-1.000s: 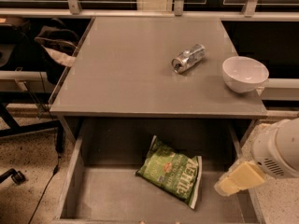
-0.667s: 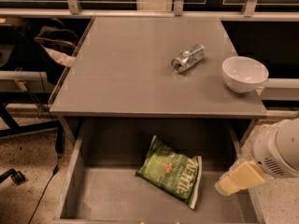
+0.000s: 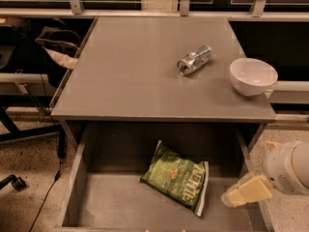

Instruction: Pick green jalapeno chip bag from top drawer and place on counter

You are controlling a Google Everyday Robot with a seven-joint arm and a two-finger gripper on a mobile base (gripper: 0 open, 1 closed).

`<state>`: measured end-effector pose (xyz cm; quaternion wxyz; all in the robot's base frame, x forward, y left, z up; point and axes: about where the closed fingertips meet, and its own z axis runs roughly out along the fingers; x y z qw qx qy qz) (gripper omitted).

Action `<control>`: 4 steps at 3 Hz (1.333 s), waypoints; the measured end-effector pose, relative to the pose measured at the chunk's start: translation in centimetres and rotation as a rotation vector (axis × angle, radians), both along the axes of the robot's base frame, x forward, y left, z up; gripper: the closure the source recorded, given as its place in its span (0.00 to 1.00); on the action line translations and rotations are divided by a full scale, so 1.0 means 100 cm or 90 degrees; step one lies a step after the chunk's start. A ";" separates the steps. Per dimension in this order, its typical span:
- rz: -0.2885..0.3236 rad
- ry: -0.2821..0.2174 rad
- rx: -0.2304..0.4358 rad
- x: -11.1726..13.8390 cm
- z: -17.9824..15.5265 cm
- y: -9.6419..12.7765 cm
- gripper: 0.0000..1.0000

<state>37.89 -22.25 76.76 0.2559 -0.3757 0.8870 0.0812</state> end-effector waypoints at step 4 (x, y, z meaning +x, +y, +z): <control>-0.032 -0.042 0.052 0.029 -0.063 0.054 0.00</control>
Offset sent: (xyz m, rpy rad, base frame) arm 0.0229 0.0114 -0.0670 0.0962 -0.1195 -0.2091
